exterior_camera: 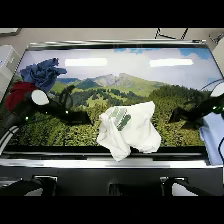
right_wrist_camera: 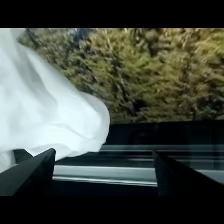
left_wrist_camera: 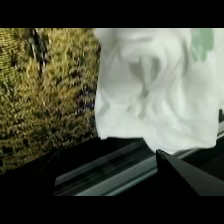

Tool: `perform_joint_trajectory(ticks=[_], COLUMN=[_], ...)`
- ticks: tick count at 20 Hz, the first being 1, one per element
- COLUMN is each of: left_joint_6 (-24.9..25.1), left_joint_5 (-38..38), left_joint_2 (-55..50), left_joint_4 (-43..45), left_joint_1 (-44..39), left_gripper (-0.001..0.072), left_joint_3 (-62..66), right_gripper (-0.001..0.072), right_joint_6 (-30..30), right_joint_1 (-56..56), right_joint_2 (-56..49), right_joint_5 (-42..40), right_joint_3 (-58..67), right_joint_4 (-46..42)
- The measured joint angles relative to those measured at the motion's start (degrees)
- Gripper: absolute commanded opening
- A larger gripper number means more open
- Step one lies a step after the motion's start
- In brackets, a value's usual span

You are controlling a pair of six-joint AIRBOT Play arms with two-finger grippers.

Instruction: Fold the clothes and pants, and hang the long-sleeved shirts on hangers.

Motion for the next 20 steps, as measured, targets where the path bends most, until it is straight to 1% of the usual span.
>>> perform_joint_trajectory(ticks=[2,6,9,14,15,16,18,19,20], left_joint_6=[2.58,6.84,7.3,7.37,7.41,7.43,7.43,7.41,7.34], left_joint_5=[2.25,11.37,17.57,26.08,27.65,29.16,32.17,33.92,35.58], left_joint_2=[0.28,0.37,-0.9,-5.42,-6.19,-6.84,-7.76,-8.04,-8.28], left_joint_4=[-5.95,-18.88,-24.22,-33.38,-35.06,-36.83,-39.36,-40.5,-41.05], left_joint_1=[-2.69,-11.74,-18.45,-25.68,-26.82,-28.02,-30.03,-30.8,-31.36], left_gripper=[0.0715,0.0714,0.0714,0.0707,0.0609,0.0532,0.0464,0.0316,0.02], left_joint_3=[-7.41,-17.59,-20.44,-21.75,-21.84,-21.88,-21.99,-21.99,-22.05], right_gripper=[0.0709,0.0709,0.0708,0.0709,0.0708,0.0708,0.0707,0.0703,0.0682], right_joint_6=[-0.94,-2.16,-3.26,-4.92,-5.18,-5.33,-5.6,-5.77,-5.79], right_joint_1=[0.0,0.0,0.0,0.0,0.0,0.0,-0.02,-0.02,-0.02], right_joint_2=[-0.17,-0.26,-0.26,-0.46,-0.61,-0.74,-0.94,-1.03,-1.05], right_joint_5=[-1.31,-5.33,-8.57,-12.59,-13.18,-13.64,-14.03,-14.21,-14.47], right_joint_3=[-6.05,-14.01,-17.14,-20.41,-20.87,-21.35,-22.12,-22.56,-23.06], right_joint_4=[0.68,3.13,6.38,10.4,10.73,10.99,11.74,12.28,12.94])
